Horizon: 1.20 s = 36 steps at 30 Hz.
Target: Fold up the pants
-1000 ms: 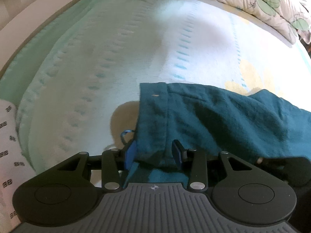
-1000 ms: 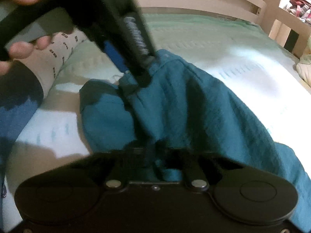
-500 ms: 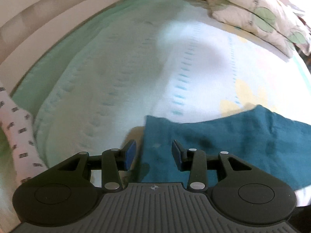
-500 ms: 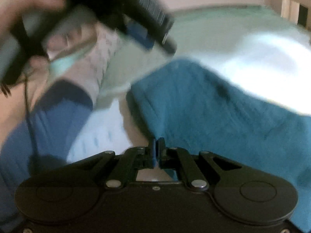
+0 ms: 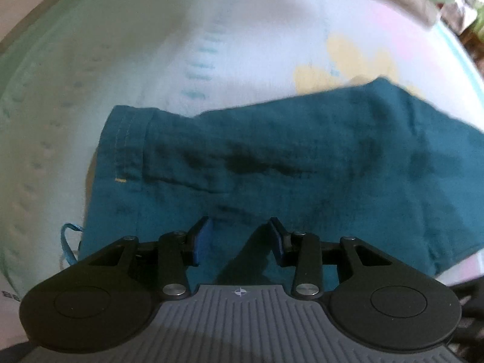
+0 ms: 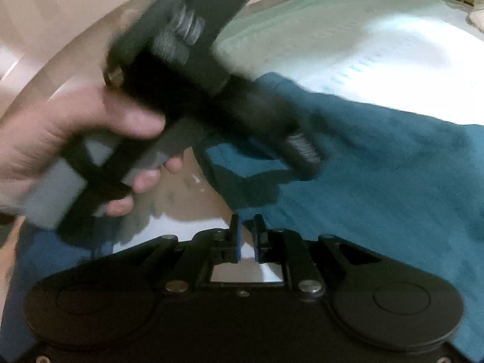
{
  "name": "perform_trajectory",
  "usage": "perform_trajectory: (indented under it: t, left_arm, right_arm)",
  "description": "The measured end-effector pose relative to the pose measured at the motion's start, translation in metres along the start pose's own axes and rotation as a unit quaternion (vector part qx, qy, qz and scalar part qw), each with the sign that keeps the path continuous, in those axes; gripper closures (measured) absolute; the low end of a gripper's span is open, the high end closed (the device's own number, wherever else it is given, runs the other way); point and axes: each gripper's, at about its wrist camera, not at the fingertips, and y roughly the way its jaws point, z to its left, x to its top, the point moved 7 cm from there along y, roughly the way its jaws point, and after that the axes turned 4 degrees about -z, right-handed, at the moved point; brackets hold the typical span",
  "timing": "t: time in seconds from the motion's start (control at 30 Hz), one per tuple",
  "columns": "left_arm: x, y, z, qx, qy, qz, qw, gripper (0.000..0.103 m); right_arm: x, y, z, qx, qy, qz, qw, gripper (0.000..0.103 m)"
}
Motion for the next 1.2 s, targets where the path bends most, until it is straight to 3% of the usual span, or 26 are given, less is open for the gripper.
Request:
perform_trajectory:
  t: [0.1, 0.17, 0.2, 0.23, 0.27, 0.33, 0.43, 0.57, 0.63, 0.83, 0.9, 0.93, 0.97, 1.1, 1.17, 1.2]
  left_arm:
    - [-0.003, -0.002, 0.009, -0.020, -0.032, -0.014, 0.9992, 0.064]
    - [-0.003, -0.002, 0.011, -0.030, -0.055, -0.026, 0.9977, 0.063]
    - [-0.004, -0.003, 0.012, -0.033, -0.065, -0.032, 0.9968, 0.063]
    - [-0.005, -0.004, 0.011, -0.035, -0.074, -0.040, 0.9958, 0.061]
    - [-0.007, -0.005, 0.011, -0.036, -0.083, -0.049, 0.9947, 0.058]
    - [-0.008, -0.007, 0.006, -0.039, -0.086, -0.064, 0.9935, 0.050]
    - [-0.011, -0.008, -0.010, -0.025, -0.052, -0.075, 0.9955, 0.035]
    - [-0.012, -0.002, -0.036, 0.029, 0.023, -0.067, 0.9971, 0.018]
    - [-0.012, 0.001, -0.042, 0.039, 0.021, -0.071, 0.9965, 0.013]
    - [-0.017, -0.004, -0.038, 0.034, 0.008, -0.080, 0.9962, 0.012]
    - [-0.017, -0.004, -0.039, 0.035, 0.009, -0.080, 0.9962, 0.012]
    - [-0.017, -0.003, -0.040, 0.035, 0.008, -0.079, 0.9962, 0.012]
    - [-0.016, -0.003, -0.040, 0.036, 0.006, -0.079, 0.9962, 0.012]
    - [-0.014, -0.005, -0.041, 0.039, -0.007, -0.079, 0.9961, 0.015]
    - [-0.008, -0.012, -0.040, 0.030, -0.023, -0.081, 0.9960, 0.033]
    - [-0.004, -0.016, -0.040, 0.015, -0.033, -0.082, 0.9960, 0.038]
  right_arm:
    - [0.008, -0.030, -0.031, -0.028, 0.016, -0.024, 0.999, 0.084]
    - [0.019, -0.045, -0.064, -0.069, 0.031, -0.046, 0.996, 0.083]
    - [0.025, -0.050, -0.079, -0.090, 0.036, -0.056, 0.994, 0.079]
    - [0.033, -0.054, -0.098, -0.117, 0.039, -0.068, 0.990, 0.069]
    - [0.040, -0.057, -0.116, -0.145, 0.042, -0.080, 0.985, 0.062]
    - [0.052, -0.056, -0.149, -0.191, 0.044, -0.093, 0.976, 0.062]
    - [0.068, -0.041, -0.182, -0.220, 0.033, -0.084, 0.971, 0.062]
    - [0.081, -0.002, -0.208, -0.213, 0.015, -0.038, 0.976, 0.062]
    - [0.081, 0.007, -0.213, -0.209, 0.019, -0.030, 0.977, 0.062]
    - [0.077, 0.013, -0.215, -0.183, 0.023, -0.011, 0.983, 0.058]
    - [0.071, 0.015, -0.213, -0.153, 0.030, 0.008, 0.988, 0.057]
    - [0.067, 0.013, -0.208, -0.131, 0.037, 0.012, 0.991, 0.072]
    - [0.064, 0.010, -0.203, -0.112, 0.044, 0.016, 0.993, 0.098]
    - [0.044, -0.004, -0.174, -0.095, 0.013, 0.023, 0.995, 0.098]
    - [0.033, -0.007, -0.163, -0.099, -0.008, 0.028, 0.995, 0.098]
    - [0.031, -0.010, -0.160, -0.105, -0.016, 0.021, 0.994, 0.098]
